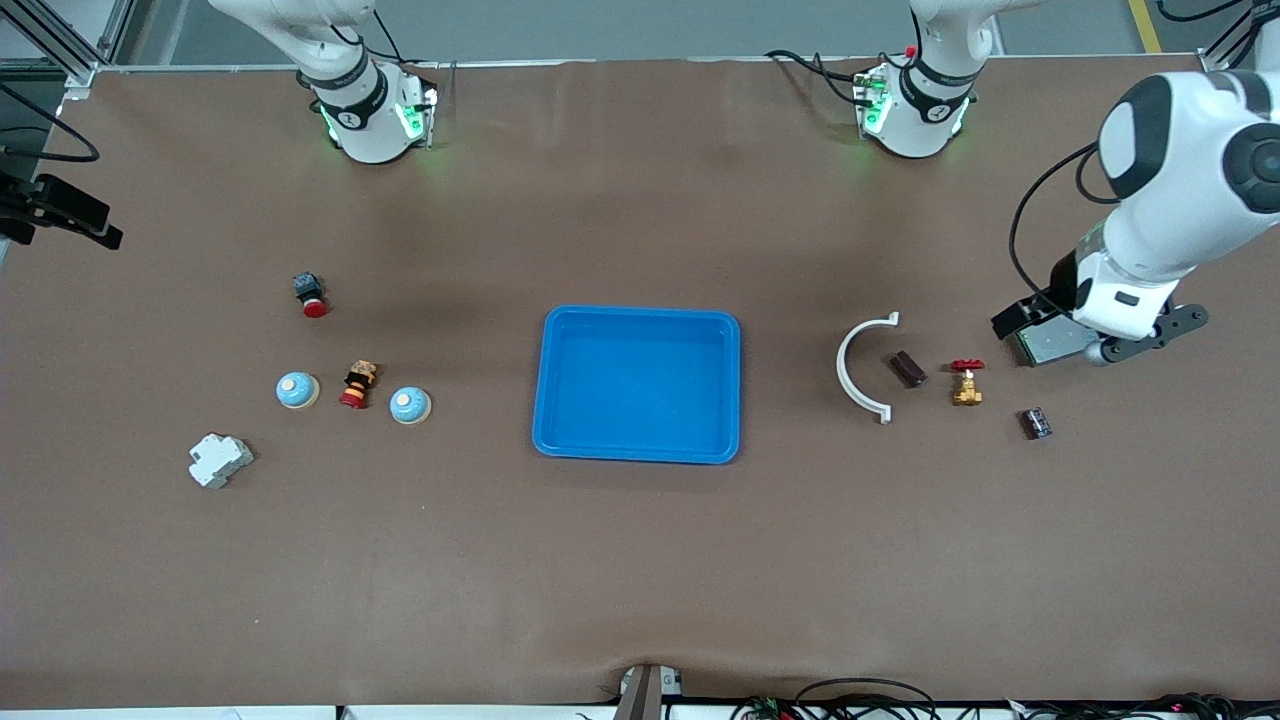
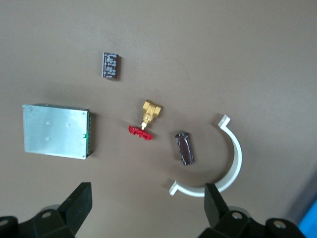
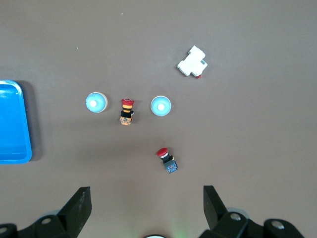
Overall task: Place electrolytic capacitor and blue bell in tray
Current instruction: 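Move the left gripper toward the dark capacitor beside the white arc, then grasp the capacitor with the left gripper while the right gripper reaches the bell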
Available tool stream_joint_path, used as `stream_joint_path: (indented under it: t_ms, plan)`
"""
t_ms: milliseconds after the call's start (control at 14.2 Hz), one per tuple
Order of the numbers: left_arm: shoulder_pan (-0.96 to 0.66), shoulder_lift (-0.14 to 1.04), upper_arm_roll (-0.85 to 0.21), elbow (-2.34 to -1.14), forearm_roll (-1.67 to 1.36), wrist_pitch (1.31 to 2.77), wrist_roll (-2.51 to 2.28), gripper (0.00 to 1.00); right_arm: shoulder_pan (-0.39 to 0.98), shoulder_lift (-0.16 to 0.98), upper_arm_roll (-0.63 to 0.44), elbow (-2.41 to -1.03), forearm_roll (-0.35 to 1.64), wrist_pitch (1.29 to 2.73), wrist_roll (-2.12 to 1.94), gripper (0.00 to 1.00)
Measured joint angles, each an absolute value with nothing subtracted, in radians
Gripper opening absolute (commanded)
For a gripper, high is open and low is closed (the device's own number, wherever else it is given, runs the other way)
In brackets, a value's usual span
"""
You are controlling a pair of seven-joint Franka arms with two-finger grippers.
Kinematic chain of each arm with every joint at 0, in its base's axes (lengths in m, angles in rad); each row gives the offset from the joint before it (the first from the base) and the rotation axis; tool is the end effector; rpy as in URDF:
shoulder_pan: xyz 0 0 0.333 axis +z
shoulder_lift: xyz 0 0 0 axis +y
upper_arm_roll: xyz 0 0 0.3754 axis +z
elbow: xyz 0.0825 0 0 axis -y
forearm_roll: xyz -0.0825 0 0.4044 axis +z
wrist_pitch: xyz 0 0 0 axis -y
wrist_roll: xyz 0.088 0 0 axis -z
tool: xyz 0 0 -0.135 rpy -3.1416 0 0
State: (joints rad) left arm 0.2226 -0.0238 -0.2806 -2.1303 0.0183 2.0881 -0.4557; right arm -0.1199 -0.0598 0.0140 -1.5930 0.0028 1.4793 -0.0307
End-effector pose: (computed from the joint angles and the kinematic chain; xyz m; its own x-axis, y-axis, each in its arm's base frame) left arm 0.5481 -0.0311 0.4377 0.9254 0.3790 -0.0077 0.3787 -0.9251 -0.0286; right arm 0.5386 -0.0566 0.6708 0.9957 -0.0748 -0.0538 -0.0751 -0.9972 -0.0036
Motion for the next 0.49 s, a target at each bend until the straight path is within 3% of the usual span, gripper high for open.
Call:
stream_joint_path:
  t_ms: [212, 494]
  plan:
    - [0.229, 0.018, -0.279, -2.218, 0.018, 2.231, -0.492, 1.00, -0.119, -0.060, 0.015, -1.593, 0.003, 1.479, -0.031, 1.00]
    - [0.227, 0.128, -0.279, -2.231, 0.018, 2.351, -0.577, 1.00, -0.078, -0.059, 0.017, -1.595, 0.007, 1.493, -0.006, 1.00]
